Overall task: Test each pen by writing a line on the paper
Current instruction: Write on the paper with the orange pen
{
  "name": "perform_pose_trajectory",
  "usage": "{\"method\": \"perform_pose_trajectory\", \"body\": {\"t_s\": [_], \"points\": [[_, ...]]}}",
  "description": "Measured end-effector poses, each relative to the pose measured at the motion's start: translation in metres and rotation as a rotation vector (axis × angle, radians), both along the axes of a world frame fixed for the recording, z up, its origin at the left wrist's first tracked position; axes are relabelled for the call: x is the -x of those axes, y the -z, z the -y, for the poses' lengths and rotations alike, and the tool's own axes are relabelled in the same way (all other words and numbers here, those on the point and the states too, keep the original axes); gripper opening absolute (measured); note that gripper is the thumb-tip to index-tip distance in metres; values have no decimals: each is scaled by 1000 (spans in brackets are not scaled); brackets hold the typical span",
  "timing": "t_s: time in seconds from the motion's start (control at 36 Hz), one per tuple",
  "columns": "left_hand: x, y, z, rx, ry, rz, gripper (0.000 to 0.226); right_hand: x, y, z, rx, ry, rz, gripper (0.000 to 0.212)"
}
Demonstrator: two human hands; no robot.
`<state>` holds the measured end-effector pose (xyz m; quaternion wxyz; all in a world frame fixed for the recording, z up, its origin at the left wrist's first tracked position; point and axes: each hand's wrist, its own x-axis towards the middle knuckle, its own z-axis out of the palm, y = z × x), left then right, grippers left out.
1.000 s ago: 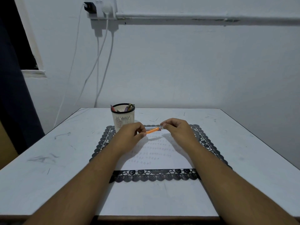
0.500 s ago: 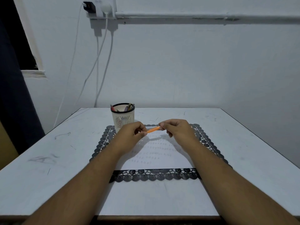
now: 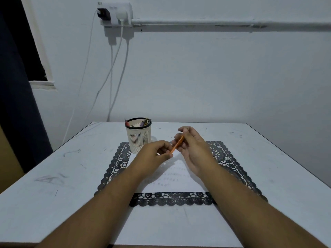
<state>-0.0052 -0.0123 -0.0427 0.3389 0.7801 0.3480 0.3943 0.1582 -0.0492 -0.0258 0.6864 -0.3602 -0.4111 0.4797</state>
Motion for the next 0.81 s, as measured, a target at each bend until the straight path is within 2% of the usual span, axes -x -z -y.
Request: {"method": "perform_pose_trajectory", "body": {"t_s": [0.14,0.25,0.47,0.58,0.72,0.81], "points": [[-6,4,5,76,48,-37,18,5,-6,3,-35,-134,-247,31],[-7,7,4,162,62,10,19,0,-9,4,-54,-189,-338,39],[-5,12,0,235,50,41,11,-2,-9,6,-102,-224,-390,33],[-7,13,2,294,34,116,12,-4,-11,6,-114,-223,-394,31],[-8,13,1,263,32,87,15,-6,-11,7,-121,-227,-369,28],[-8,15,1,287,28,132,14,-6,-10,8,-133,-238,-386,29]]}}
